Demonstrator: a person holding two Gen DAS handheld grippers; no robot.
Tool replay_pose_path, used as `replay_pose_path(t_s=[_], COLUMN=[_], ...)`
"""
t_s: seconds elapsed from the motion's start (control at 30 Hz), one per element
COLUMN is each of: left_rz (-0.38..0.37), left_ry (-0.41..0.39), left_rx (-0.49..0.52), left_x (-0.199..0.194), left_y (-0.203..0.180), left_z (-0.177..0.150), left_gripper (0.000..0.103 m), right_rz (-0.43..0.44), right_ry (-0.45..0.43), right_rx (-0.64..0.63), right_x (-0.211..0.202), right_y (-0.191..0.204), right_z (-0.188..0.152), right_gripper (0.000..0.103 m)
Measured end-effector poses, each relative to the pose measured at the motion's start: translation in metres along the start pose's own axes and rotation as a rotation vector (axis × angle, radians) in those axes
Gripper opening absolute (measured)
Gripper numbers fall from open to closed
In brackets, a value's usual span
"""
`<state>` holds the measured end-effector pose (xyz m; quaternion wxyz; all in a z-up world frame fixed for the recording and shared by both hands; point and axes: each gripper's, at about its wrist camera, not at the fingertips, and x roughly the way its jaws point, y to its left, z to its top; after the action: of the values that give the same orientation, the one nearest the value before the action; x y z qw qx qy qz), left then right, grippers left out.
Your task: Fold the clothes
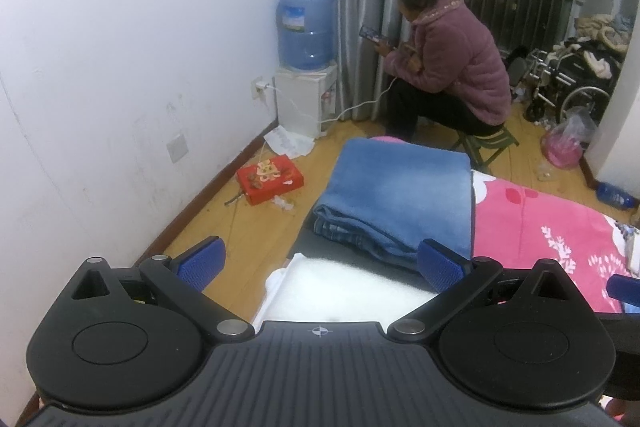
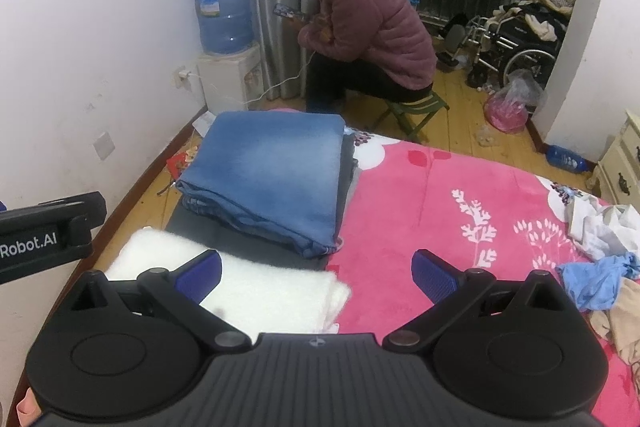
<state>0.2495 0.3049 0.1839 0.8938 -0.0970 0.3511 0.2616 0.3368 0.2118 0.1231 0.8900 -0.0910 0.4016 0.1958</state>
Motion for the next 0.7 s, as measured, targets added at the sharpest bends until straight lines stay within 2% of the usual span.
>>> replay_pose_path(t_s=[0.7], left_rz=[0.011], left_ry=[-0.006], left_rx=[0.002], left_x=[-0.0021], left_y=[0.0000], left_z=[0.0007], left_gripper=[0.103], right_rz=[0.005], right_ry=[0.000], right_rx=[0.002], right_x=[0.0004], right_y=[0.0029], right_z=[0.0010], right_gripper=[0.103])
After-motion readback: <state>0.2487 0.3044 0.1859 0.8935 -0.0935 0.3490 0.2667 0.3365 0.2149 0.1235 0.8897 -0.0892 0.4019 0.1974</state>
